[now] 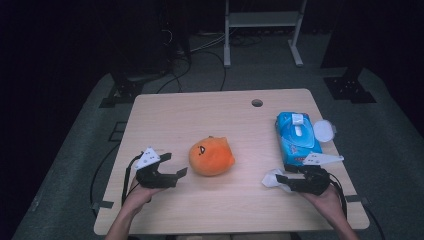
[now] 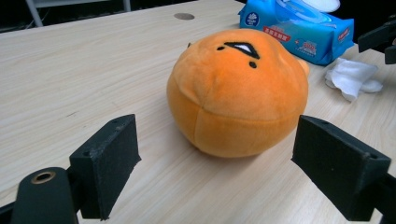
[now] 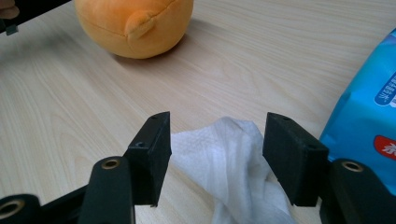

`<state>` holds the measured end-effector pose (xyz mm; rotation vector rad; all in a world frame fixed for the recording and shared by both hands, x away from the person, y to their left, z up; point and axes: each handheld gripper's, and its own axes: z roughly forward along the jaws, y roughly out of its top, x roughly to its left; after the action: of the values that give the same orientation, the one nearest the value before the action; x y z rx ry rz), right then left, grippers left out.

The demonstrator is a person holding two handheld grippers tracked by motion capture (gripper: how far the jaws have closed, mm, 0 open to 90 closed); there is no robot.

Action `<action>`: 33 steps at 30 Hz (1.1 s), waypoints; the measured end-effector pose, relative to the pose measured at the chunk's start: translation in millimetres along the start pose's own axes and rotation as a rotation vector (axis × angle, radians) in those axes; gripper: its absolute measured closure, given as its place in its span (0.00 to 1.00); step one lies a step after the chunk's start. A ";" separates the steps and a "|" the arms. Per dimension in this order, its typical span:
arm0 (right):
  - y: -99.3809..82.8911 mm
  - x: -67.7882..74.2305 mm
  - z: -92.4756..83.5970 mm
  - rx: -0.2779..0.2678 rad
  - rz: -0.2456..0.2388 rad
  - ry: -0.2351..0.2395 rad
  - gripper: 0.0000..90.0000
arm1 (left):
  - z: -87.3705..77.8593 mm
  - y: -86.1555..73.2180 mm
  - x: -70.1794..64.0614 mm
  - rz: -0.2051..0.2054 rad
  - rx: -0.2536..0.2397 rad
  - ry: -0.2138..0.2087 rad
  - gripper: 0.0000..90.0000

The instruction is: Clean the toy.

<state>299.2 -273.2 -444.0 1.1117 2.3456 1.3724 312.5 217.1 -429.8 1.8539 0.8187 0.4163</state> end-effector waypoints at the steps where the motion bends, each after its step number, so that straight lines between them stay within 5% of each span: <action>1: -0.1 0.3 -0.2 0.001 0.001 -0.001 0.45 | -1.8 -0.8 0.4 -0.002 -0.003 0.002 0.15; 33: 0.2 4.7 4.5 0.013 -0.012 0.010 0.43 | -30.5 -27.5 6.4 -0.012 0.035 0.029 0.13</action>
<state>298.4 -266.9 -445.4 1.0957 2.3669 1.3640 288.8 248.8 -442.4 1.8783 0.8611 0.4253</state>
